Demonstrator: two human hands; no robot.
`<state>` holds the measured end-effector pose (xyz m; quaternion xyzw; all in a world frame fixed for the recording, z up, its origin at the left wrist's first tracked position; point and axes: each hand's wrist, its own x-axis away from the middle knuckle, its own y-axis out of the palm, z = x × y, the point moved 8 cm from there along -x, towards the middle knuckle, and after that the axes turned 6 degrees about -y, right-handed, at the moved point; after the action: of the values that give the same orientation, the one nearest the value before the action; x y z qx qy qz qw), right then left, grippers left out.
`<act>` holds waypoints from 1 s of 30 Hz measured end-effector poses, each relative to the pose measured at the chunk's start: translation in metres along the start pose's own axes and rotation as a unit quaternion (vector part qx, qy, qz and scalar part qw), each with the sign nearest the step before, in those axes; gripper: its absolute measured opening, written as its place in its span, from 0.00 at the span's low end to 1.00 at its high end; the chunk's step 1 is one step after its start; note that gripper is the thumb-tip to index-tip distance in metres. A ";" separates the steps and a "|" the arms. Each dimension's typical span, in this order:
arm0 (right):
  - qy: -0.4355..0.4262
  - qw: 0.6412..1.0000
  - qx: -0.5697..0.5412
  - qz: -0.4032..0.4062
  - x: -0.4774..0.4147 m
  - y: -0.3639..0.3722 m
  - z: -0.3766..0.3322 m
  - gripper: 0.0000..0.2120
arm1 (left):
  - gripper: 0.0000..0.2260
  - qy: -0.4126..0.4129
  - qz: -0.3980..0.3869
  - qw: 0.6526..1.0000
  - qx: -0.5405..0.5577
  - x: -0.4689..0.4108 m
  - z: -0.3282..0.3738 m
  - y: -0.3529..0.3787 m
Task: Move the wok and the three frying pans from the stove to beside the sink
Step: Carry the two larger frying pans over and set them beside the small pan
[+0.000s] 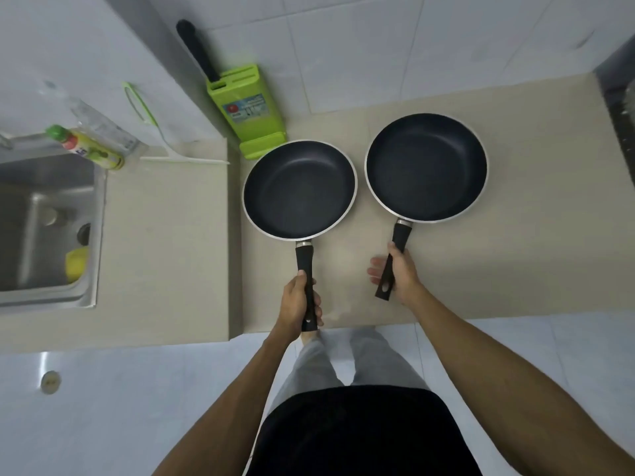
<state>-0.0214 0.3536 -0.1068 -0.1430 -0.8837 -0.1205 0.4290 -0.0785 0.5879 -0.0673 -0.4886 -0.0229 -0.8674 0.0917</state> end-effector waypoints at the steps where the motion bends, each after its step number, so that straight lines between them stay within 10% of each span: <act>1: 0.017 0.999 -0.038 -0.020 -0.002 0.002 0.002 0.15 | 0.19 -0.007 -0.002 1.000 0.013 0.001 0.002 0.002; 10: 0.056 0.984 -0.155 -0.071 -0.008 -0.003 0.008 0.22 | 0.17 -0.090 -0.082 0.984 0.126 0.011 0.010 0.014; 30: -0.021 0.987 -0.140 -0.076 0.063 -0.054 -0.007 0.21 | 0.19 -0.004 -0.058 0.995 0.077 0.074 -0.018 -0.022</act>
<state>-0.0732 0.3102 -0.0573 -0.1366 -0.8750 -0.2724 0.3762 -0.1349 0.5976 -0.0124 -0.4812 -0.1186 -0.8650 0.0784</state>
